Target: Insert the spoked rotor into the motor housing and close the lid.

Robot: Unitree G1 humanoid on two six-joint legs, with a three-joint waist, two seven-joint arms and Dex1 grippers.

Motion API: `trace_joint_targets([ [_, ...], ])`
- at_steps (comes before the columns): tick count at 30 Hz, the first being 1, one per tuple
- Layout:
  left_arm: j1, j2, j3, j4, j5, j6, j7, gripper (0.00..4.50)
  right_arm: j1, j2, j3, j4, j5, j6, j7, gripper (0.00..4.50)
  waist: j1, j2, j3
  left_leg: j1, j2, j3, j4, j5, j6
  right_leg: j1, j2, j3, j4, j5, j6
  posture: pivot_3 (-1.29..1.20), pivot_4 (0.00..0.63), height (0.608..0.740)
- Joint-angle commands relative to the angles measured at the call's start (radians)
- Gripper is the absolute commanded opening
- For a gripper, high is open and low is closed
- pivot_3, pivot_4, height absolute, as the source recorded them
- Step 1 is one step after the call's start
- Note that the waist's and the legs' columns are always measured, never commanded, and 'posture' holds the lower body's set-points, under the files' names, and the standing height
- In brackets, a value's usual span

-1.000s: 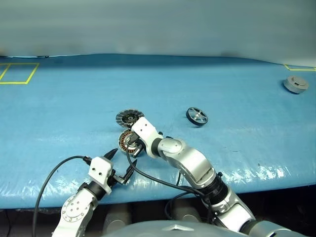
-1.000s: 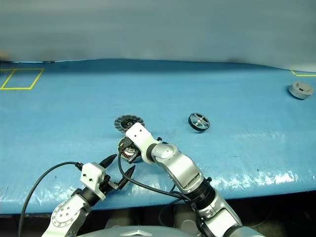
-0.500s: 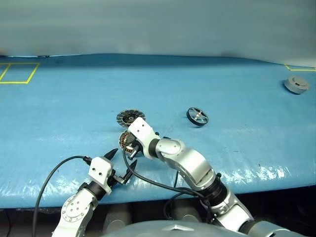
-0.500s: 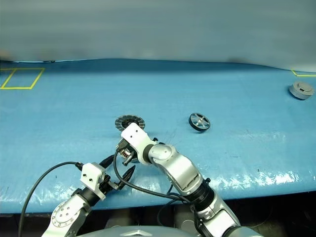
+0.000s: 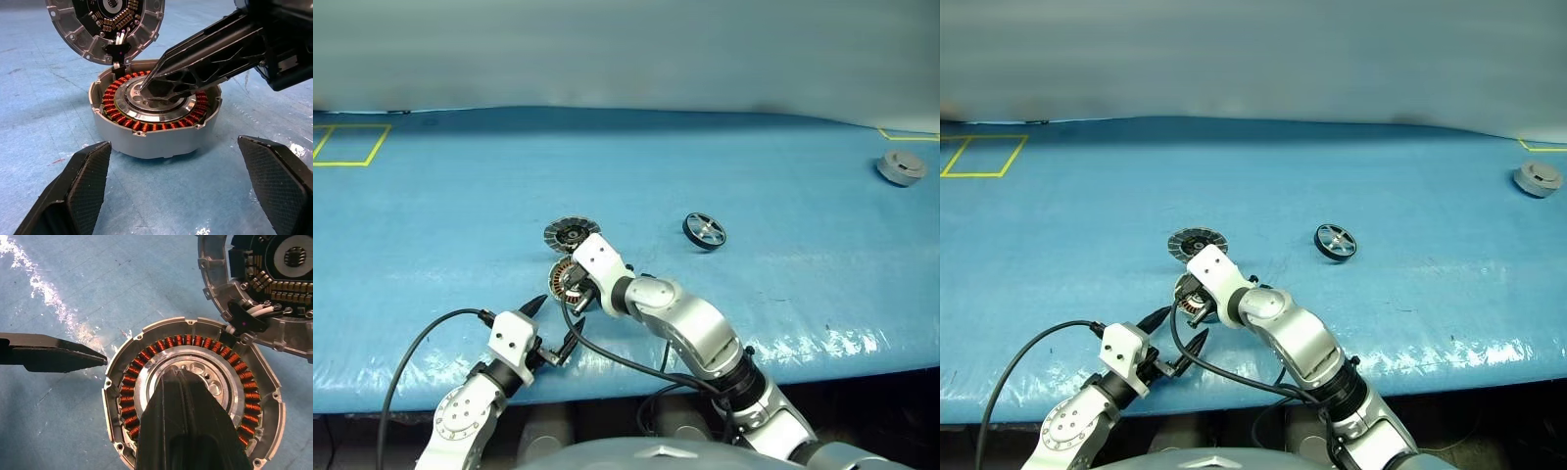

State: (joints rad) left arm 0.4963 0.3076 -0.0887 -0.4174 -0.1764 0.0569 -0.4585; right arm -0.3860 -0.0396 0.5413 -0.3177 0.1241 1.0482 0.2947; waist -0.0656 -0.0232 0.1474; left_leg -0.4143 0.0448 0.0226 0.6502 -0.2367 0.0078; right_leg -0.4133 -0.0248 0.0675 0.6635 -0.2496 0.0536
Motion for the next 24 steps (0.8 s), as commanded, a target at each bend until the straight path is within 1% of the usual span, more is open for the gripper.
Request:
trace_joint_targets([
  [1,-0.001,0.004,-0.003,-0.006,-0.002,-0.011,-0.004,4.5,-0.001,0.013,-0.015,-0.018,0.003,-0.018,-0.008,0.04,0.0,0.0,0.0,0.0,0.0,0.0,0.0,0.0,0.0,0.0,0.0,0.0,0.0,0.0,0.0,0.0,0.15,0.74],
  [13,-0.006,0.007,-0.002,-0.007,-0.001,-0.005,0.001,4.5,0.023,-0.01,0.025,-0.027,0.015,0.015,0.018,0.04,0.0,0.0,0.0,0.0,0.0,0.0,0.0,0.0,0.0,0.0,0.0,0.0,0.0,0.0,0.0,0.0,0.15,0.74],
  [20,-0.004,0.004,-0.005,-0.008,0.0,-0.002,0.005,4.5,0.03,-0.001,-0.003,0.009,0.002,0.003,-0.007,0.04,0.0,0.0,0.0,0.001,0.0,0.0,0.0,0.0,0.0,0.0,0.0,0.0,0.0,0.0,0.0,0.0,0.15,0.74],
  [24,-0.004,0.003,-0.007,-0.008,0.002,-0.001,0.006,4.5,0.032,0.034,-0.058,0.023,0.006,0.013,-0.039,0.04,0.0,0.0,0.0,0.001,0.0,0.0,0.0,0.0,0.0,0.0,0.0,0.0,0.0,0.0,0.0,0.0,0.15,0.74],
])
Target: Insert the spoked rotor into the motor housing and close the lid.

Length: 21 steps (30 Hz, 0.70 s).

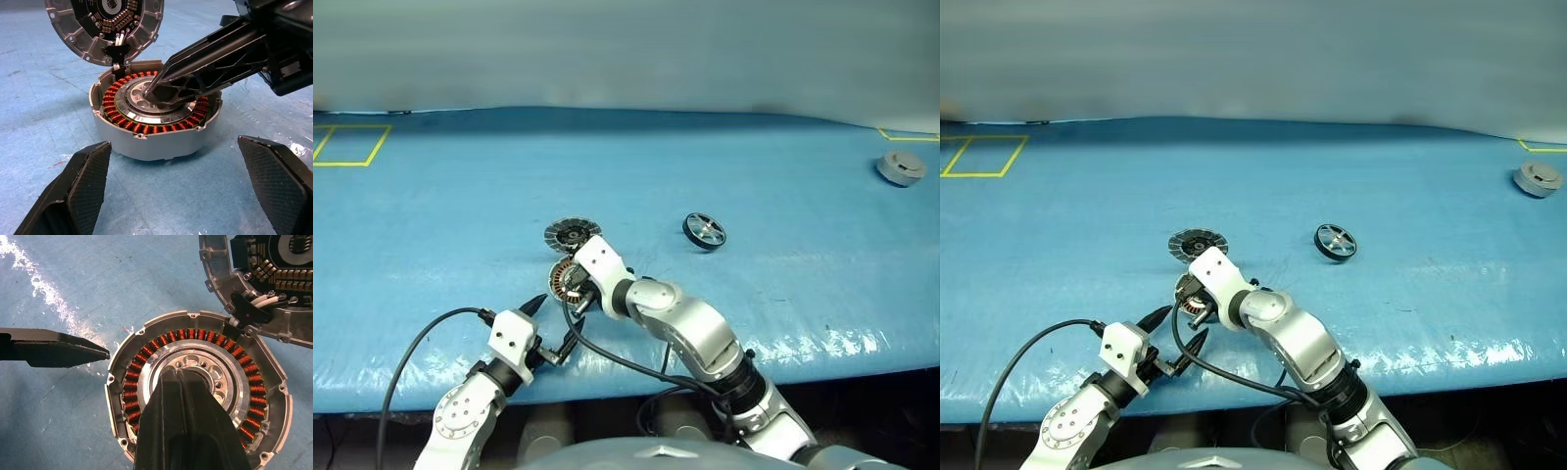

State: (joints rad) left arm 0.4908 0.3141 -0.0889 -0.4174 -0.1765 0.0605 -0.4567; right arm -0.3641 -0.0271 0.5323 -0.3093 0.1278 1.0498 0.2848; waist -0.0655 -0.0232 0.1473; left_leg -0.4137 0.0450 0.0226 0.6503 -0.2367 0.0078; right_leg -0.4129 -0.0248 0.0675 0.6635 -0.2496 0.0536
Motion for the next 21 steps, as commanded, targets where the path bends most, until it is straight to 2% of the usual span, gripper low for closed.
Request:
trace_joint_targets([
  [1,0.002,-0.004,-0.008,-0.008,0.002,-0.005,0.005,4.5,0.011,0.032,-0.063,0.017,0.005,0.016,-0.036,0.04,0.0,0.0,0.0,0.0,0.0,0.0,0.0,0.0,0.0,0.0,0.0,0.0,0.0,0.0,0.0,0.0,0.15,0.74],
  [6,0.005,-0.005,-0.01,-0.007,0.003,-0.006,0.006,4.5,0.007,0.048,-0.095,0.001,0.03,0.037,-0.027,0.04,0.004,0.0,0.0,0.0,0.0,0.0,0.0,0.0,0.0,0.0,-0.001,0.0,0.0,0.0,0.0,0.0,0.15,0.74],
  [21,0.009,-0.006,-0.013,-0.001,0.0,-0.009,0.009,4.5,0.036,-0.009,-0.036,-0.039,0.052,0.07,-0.003,0.04,0.003,0.0,0.0,0.0,0.0,0.0,0.0,0.0,0.0,0.0,-0.001,0.0,-0.001,0.0,0.0,0.0,0.15,0.74],
])
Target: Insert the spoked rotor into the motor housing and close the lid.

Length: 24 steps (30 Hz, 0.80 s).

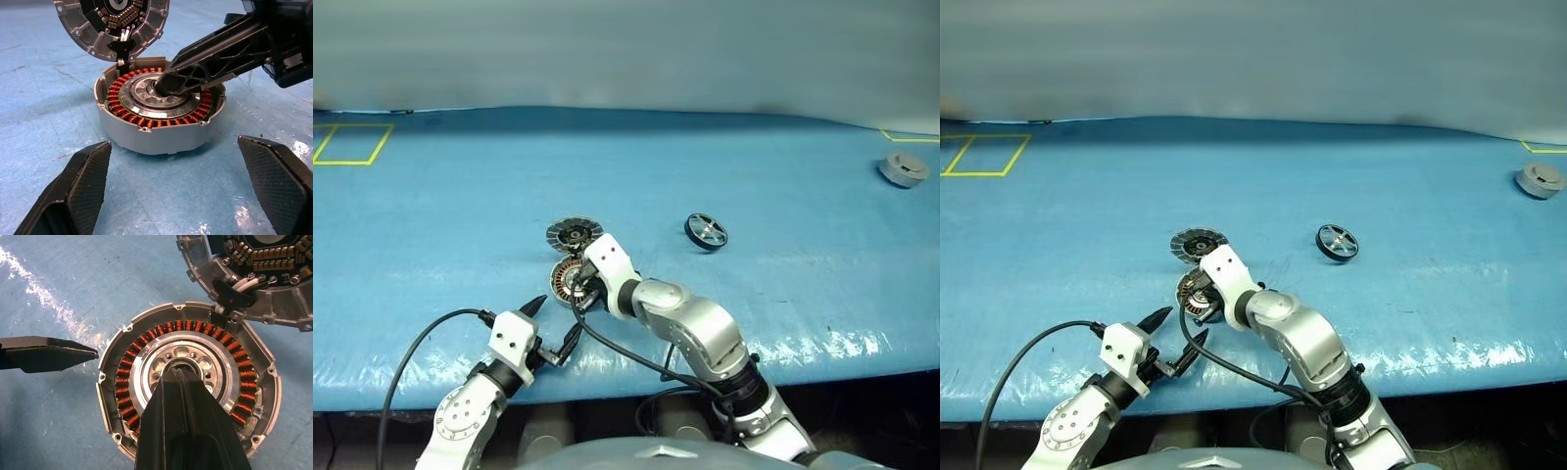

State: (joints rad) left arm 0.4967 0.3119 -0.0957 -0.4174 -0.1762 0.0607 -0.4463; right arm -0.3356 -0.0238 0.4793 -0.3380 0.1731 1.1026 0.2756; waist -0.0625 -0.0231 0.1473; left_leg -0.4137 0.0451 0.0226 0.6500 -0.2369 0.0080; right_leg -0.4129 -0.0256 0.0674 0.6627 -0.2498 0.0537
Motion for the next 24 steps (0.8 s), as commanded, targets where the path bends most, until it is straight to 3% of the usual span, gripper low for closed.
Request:
trace_joint_targets([
  [1,0.003,-0.003,-0.007,-0.001,0.0,-0.01,-0.001,4.5,0.005,-0.021,0.027,-0.009,0.003,0.011,0.011,0.04,0.001,0.0,0.0,0.0,0.0,0.0,0.0,0.0,0.0,0.0,0.0,0.0,0.0,0.0,0.0,0.0,0.15,0.74],
  [24,-0.004,-0.002,-0.013,-0.001,0.003,-0.006,0.002,4.5,-0.038,-0.008,0.033,0.071,-0.044,-0.113,-0.004,0.04,-0.001,0.0,0.0,0.0,0.0,0.0,0.0,0.0,0.0,0.0,0.0,0.0,0.0,0.0,0.0,0.0,0.15,0.74],
])
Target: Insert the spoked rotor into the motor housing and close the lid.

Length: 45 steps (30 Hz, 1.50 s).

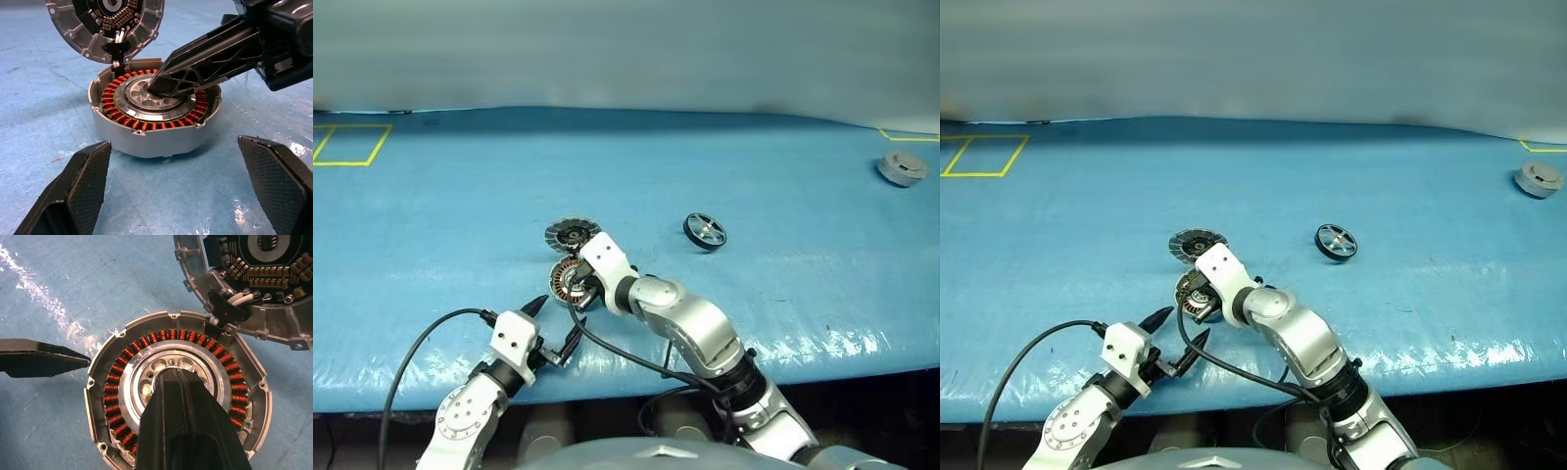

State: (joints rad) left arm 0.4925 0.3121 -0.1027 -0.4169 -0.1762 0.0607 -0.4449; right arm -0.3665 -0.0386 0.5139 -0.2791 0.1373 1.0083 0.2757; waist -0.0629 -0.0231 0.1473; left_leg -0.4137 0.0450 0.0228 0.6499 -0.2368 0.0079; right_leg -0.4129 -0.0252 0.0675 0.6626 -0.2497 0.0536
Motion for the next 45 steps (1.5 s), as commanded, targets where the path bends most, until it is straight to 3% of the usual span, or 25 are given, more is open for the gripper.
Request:
trace_joint_targets([
  [1,0.0,-0.003,-0.006,-0.002,0.003,-0.005,0.002,4.5,-0.007,0.007,-0.002,0.013,-0.008,-0.023,-0.002,0.04,0.0,0.0,0.0,0.0,0.0,0.0,0.0,0.0,0.0,0.0,0.0,0.0,0.0,0.0,0.0,0.0,0.15,0.74],
  [11,0.003,0.001,-0.005,0.003,0.003,-0.008,0.006,4.5,-0.012,-0.011,0.028,-0.014,0.007,0.01,0.049,0.04,-0.001,0.0,0.0,0.0,0.0,0.0,0.0,0.0,0.0,0.0,0.0,0.0,0.0,0.0,0.0,0.0,0.15,0.74],
  [21,0.003,0.002,-0.007,0.008,0.001,-0.01,0.003,4.5,-0.004,-0.031,0.052,0.006,0.001,-0.075,0.098,0.04,-0.002,0.0,0.0,0.0,0.0,0.0,0.0,0.0,0.0,0.0,0.0,0.0,0.0,0.0,0.0,0.0,0.15,0.74],
  [32,0.008,0.0,-0.009,0.002,0.002,-0.011,0.006,4.5,-0.018,-0.031,-0.027,-0.055,0.016,-0.039,0.086,0.04,-0.002,0.0,0.0,0.0,0.0,0.0,0.0,0.0,0.0,0.0,0.0,0.0,0.0,0.0,0.0,0.0,0.15,0.74],
  [36,0.008,0.004,-0.009,-0.005,0.009,-0.014,0.007,4.5,-0.039,-0.122,-0.15,-0.16,0.067,0.025,0.133,0.04,0.004,0.0,0.0,-0.002,0.0,0.0,0.0,0.0,0.0,-0.001,-0.001,0.0,0.0,0.0,0.0,0.0,0.15,0.74],
  [41,0.001,0.017,-0.006,-0.017,0.021,-0.011,0.002,4.5,-0.065,-0.325,-0.288,-0.224,0.1,0.067,0.201,0.04,0.005,0.0,0.001,-0.001,-0.001,0.0,0.0,0.0,0.0,0.0,0.0,0.0,-0.001,0.0,0.0,0.0,0.15,0.74],
  [45,-0.01,0.025,-0.006,-0.019,0.016,-0.004,-0.011,4.5,-0.093,-0.487,-0.403,-0.148,0.081,0.073,0.211,0.95,0.009,0.001,0.002,-0.002,-0.001,0.0,0.0,0.0,0.0,-0.001,0.0,0.0,-0.001,0.0,0.0,0.0,0.15,0.74],
])
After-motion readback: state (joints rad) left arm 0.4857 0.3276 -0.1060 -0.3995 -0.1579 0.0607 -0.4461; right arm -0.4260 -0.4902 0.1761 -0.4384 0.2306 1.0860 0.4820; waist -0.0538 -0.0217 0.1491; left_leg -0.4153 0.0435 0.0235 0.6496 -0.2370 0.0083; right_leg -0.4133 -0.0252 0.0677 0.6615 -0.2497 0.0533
